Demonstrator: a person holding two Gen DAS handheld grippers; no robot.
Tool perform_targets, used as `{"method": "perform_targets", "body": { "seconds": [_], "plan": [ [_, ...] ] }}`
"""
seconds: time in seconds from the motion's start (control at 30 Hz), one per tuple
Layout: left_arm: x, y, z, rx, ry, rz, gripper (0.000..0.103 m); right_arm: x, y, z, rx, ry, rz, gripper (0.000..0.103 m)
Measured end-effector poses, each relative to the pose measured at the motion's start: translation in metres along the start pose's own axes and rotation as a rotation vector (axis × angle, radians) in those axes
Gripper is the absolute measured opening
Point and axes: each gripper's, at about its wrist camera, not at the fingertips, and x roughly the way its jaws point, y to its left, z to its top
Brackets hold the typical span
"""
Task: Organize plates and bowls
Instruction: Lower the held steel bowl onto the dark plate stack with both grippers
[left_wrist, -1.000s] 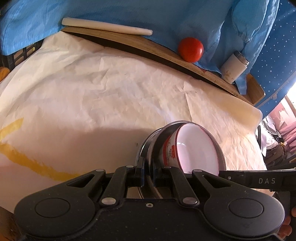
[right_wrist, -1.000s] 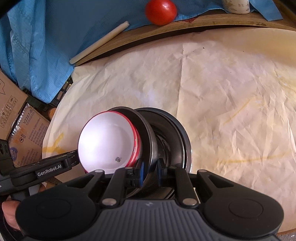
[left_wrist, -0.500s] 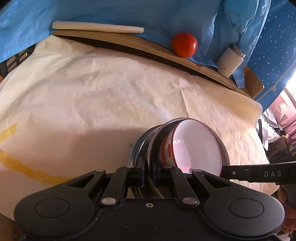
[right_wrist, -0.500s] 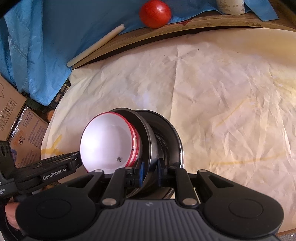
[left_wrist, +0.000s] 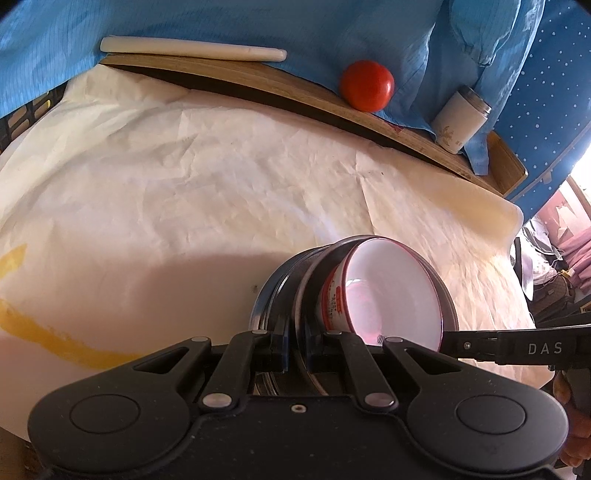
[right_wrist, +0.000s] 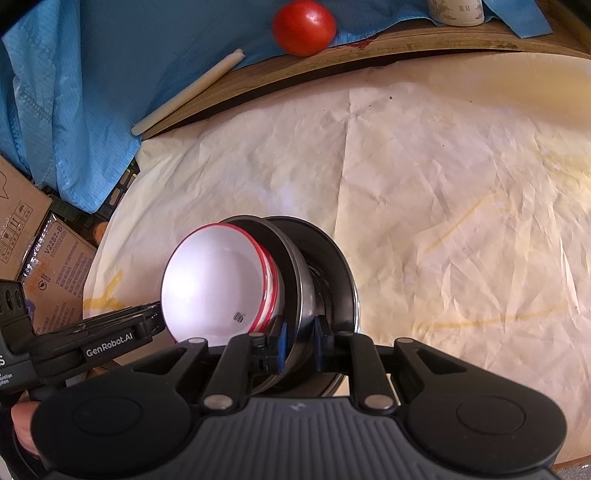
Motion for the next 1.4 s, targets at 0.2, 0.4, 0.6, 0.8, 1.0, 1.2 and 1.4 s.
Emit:
{"method": "perform_targets", "body": {
  "seconds": [0.2,0.4,0.6,0.8,1.0,1.2,1.4],
  "plan": [
    [0.0017,-0.0007,-0.0002,-0.002,0.004,0.0,0.006,-0.0007,-0.0008,0.0008,-0.002,-0.001,-0.005,0.017],
    [0.0031,0.0006,0.0009,-0.01,0.008,-0.005,0.006,-0.0007,0.0006,0.0008,0.004,-0.006,-0.007,0.017],
    [0.0038,0.0025,0.0016,-0.019,0.01,-0.008,0.006,-0.0023,0.0,0.0019,0.009,-0.014,-0.005,0.017],
    [0.0041,0.0029,0.0026,-0.026,0.01,-0.006,0.006,-0.0023,0.002,0.0037,0.006,-0.02,-0.006,0.017],
    [0.0038,0.0039,0.0024,-0.03,0.011,-0.01,0.006,-0.0019,0.0008,0.0053,0.012,-0.015,0.001,0.017],
    [0.0039,0.0044,0.0025,-0.032,0.011,-0.012,0.006,-0.0023,0.0001,0.0059,0.014,-0.013,0.005,0.018],
    [0.0043,0.0051,0.0028,-0.04,0.01,-0.016,0.006,-0.0025,0.0005,0.0063,0.006,-0.017,0.004,0.019]
  ]
}}
